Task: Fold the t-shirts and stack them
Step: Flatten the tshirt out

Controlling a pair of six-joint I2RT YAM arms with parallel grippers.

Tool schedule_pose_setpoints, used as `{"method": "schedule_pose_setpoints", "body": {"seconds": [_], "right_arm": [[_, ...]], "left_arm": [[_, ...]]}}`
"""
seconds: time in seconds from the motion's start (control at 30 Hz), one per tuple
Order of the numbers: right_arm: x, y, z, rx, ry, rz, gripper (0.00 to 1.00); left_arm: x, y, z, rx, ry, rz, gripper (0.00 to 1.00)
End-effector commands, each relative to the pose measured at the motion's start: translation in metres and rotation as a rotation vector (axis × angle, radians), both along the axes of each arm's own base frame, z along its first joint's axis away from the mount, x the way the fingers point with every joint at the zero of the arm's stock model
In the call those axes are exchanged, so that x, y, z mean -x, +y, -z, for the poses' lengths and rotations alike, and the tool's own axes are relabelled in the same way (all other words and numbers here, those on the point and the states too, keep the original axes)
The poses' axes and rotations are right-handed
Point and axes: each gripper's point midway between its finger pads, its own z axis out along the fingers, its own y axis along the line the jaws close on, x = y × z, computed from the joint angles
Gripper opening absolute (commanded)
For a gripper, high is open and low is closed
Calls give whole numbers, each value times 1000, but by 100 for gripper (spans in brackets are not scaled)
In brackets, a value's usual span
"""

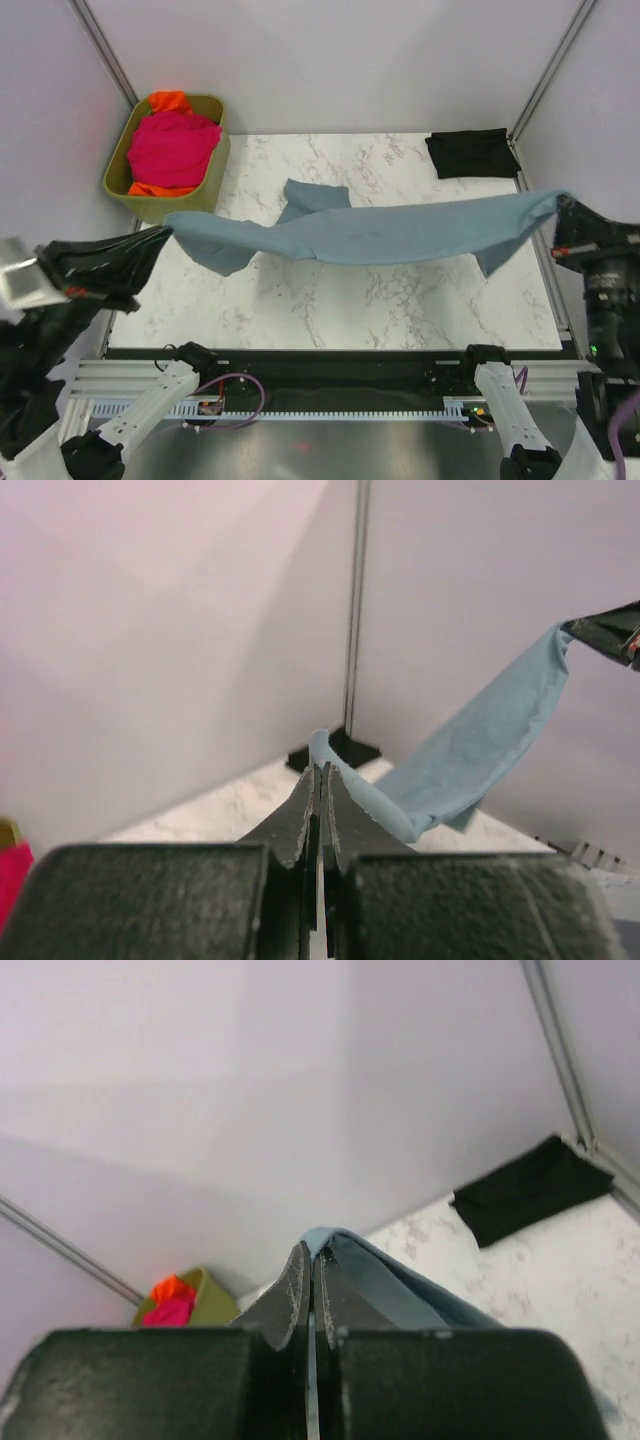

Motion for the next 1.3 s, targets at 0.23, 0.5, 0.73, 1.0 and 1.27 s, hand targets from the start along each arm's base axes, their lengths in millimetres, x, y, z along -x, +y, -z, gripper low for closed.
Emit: {"method": "schedule_pose_setpoints", "body": {"seconds": [0.23,0.5,0.73,1.0,1.27], "right_arm": [[93,-32,-84,30,-257,207,0],[-9,-52,-95,74,-148,285,0],[-215,-44,4,71,202,171,0],[-344,-57,184,12,574,219,0],[-348,-32,283,75,780,132,98]], "left_arm": [[106,18,-118,-49,-534,115,2],[8,-9,-152,-132,-519,-17,2],[-170,-58,-147,-259,-413,-148,2],[-464,-8,47,-162,138,-108,57],[-512,20,175,-55,540,-184,100]]}}
